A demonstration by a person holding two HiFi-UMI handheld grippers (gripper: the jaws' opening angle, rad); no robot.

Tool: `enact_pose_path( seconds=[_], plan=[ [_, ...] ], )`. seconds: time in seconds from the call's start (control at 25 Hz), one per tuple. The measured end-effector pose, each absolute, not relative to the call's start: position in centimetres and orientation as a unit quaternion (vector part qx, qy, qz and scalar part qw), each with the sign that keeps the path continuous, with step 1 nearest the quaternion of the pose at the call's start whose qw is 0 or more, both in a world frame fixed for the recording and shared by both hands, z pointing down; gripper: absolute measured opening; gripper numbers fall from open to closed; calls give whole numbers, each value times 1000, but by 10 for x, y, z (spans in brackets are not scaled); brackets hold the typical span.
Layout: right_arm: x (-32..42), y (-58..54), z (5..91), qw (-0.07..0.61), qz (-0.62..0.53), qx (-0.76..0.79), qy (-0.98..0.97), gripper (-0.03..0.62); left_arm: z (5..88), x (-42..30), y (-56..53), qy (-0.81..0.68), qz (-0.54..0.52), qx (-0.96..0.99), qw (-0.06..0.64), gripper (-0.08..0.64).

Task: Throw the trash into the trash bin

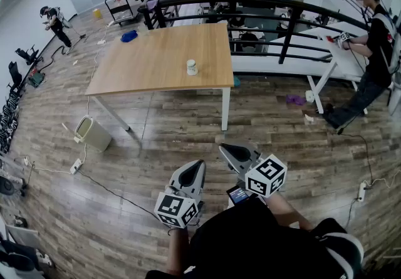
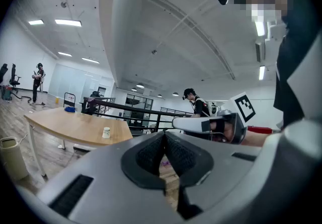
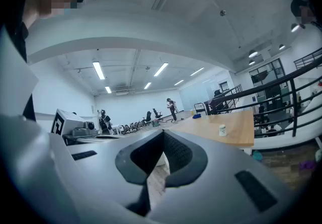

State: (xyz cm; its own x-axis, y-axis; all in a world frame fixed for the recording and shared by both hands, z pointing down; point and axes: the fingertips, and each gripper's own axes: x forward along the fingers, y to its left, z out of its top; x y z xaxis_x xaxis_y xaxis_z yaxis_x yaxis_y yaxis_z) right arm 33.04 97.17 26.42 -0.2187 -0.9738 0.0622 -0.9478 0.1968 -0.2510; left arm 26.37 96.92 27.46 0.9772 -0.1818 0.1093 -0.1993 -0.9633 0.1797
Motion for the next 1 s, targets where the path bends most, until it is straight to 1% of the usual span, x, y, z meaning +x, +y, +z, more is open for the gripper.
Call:
enact_pose_path(
  seconds=[0.24, 0.4, 0.56, 0.72, 0.92, 1.0],
  plan=[
    [379, 954, 267, 60, -100, -616, 779, -3, 273, 311, 952, -103, 51, 991, 70, 6],
    [416, 943, 289, 68, -128, -623, 769, -3, 289, 336, 934, -124, 69, 986, 93, 6],
    [442, 923, 285, 103, -147, -628, 757, -3, 277, 351, 918, -111, 67, 985, 115, 6],
    [452, 893, 289, 100, -158, -625, 758, -3, 280, 354, 890, -124, 66, 982, 123, 6],
    [441, 838, 298, 79, -149, -595, 786, -3, 290, 364, 838, -103, 42, 983, 147, 6],
    [443, 808, 298, 78, -143, -589, 792, -3, 293, 372, 806, -94, 48, 986, 130, 6]
  ],
)
